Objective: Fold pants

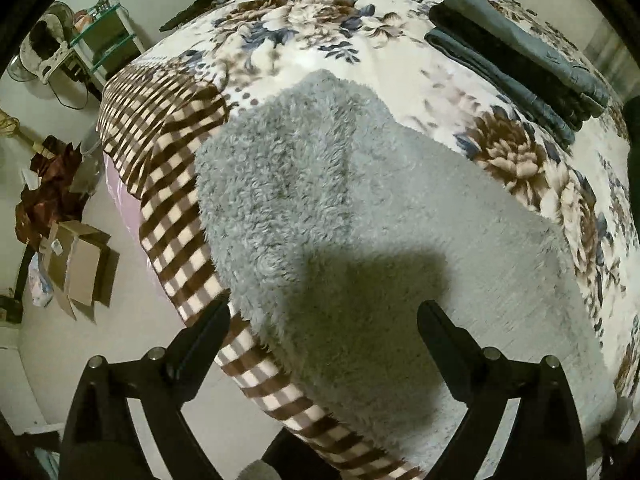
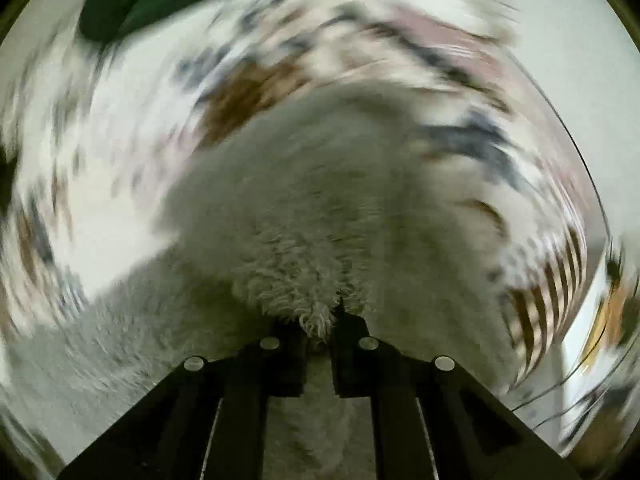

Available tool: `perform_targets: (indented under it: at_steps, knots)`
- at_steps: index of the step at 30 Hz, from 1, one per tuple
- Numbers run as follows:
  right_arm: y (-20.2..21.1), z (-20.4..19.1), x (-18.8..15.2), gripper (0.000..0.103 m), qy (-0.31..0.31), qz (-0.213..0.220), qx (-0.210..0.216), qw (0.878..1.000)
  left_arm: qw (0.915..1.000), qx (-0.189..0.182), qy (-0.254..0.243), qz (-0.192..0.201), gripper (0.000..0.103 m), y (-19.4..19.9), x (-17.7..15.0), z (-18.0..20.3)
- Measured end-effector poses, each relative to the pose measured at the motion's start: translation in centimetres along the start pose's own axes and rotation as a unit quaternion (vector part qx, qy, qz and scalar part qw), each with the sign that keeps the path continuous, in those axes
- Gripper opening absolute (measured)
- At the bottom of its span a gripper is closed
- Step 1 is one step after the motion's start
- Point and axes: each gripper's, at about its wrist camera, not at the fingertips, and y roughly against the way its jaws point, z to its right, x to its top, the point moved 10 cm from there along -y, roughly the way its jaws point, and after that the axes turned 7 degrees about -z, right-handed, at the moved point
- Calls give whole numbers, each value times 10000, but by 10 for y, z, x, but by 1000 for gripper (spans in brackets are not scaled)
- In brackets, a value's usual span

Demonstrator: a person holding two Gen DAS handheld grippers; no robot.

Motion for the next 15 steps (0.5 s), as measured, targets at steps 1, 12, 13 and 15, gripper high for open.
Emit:
perform_targets:
  at_steps: [1, 12, 13, 15]
  knots:
    - [11, 23, -2, 9, -374, 69, 119, 9992, 10000, 28, -13, 9, 95, 0, -1, -2]
    - [14, 98, -66, 61, -2121, -661, 1937, 9556, 9987, -296, 303, -274, 95, 5, -4, -20]
    - [13, 94, -71, 61, -2101, -682, 1965, 9553, 9983, -371, 349, -281, 95, 5, -1, -23]
    - [0, 80, -84, 61, -2084, -894, 1867, 9559, 9978, -446, 382, -293, 95, 3, 4, -27]
